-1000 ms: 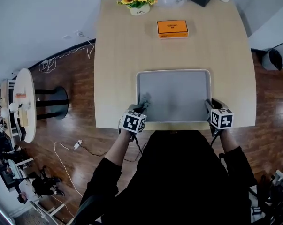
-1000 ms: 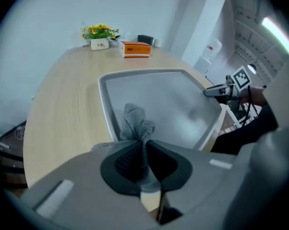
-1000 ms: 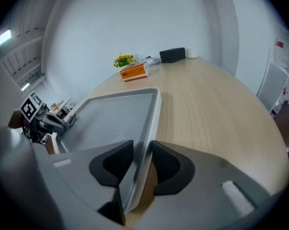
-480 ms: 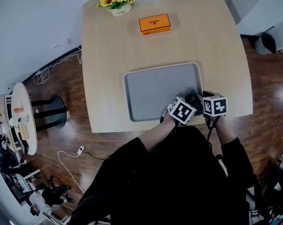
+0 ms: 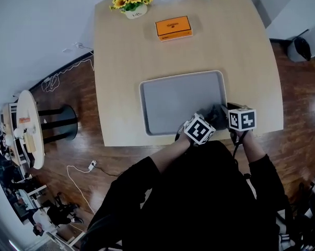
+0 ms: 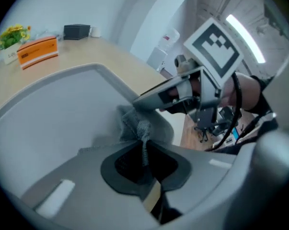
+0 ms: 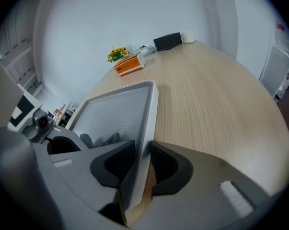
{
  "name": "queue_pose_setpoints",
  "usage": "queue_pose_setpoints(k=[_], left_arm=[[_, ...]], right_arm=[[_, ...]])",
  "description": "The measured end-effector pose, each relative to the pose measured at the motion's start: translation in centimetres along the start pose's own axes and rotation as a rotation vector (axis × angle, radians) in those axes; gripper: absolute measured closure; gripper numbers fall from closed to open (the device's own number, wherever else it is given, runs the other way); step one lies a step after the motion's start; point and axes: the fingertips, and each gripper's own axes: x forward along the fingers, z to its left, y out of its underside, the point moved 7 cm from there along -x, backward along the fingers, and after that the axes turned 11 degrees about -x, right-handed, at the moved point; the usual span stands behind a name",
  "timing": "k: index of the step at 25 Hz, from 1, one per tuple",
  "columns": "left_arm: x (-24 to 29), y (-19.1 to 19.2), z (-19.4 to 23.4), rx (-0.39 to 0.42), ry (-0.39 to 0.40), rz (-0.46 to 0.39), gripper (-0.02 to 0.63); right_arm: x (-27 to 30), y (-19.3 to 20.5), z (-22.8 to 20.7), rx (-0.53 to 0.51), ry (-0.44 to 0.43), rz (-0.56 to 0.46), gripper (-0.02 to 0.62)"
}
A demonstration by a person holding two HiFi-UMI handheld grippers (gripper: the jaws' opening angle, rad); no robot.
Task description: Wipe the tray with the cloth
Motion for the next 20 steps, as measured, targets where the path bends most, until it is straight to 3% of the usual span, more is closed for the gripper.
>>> queue_pose_setpoints(k=[4, 8, 13, 15, 17, 20], left_arm=[[-5.5, 6.1, 6.2, -0.176, -0.044, -0.046, 0.600], [-11.5, 11.9, 12.4, -0.330, -0.178, -0.099, 0.601], [-15.4, 15.6, 15.2, -0.450, -0.275, -0.168, 0.600], [-14.6, 15.1, 14.3, -0.411, -0.306, -0.147, 0.600], [-12.7, 13.6, 12.4, -0.283, -0.305, -0.099, 0.600], [-8.4, 10.1, 8.7, -0.071, -0.226, -0.034, 0.600]], right_arm=[[0.2, 0.1, -0.1, 0.007, -0.019, -0.002, 0.489], [0.4, 0.1, -0.4, -0.012, -0.012, 0.009, 0.486], [0.2, 0.1, 0.3, 0.001, 0.003, 0.006, 0.488], [0.2, 0.1, 0.5, 0.000, 0.012, 0.005, 0.488], [0.2, 0.0, 0.6, 0.003, 0.017, -0.002, 0.488], [0.3, -0.1, 0.7, -0.001, 0.026, -0.014, 0.488]])
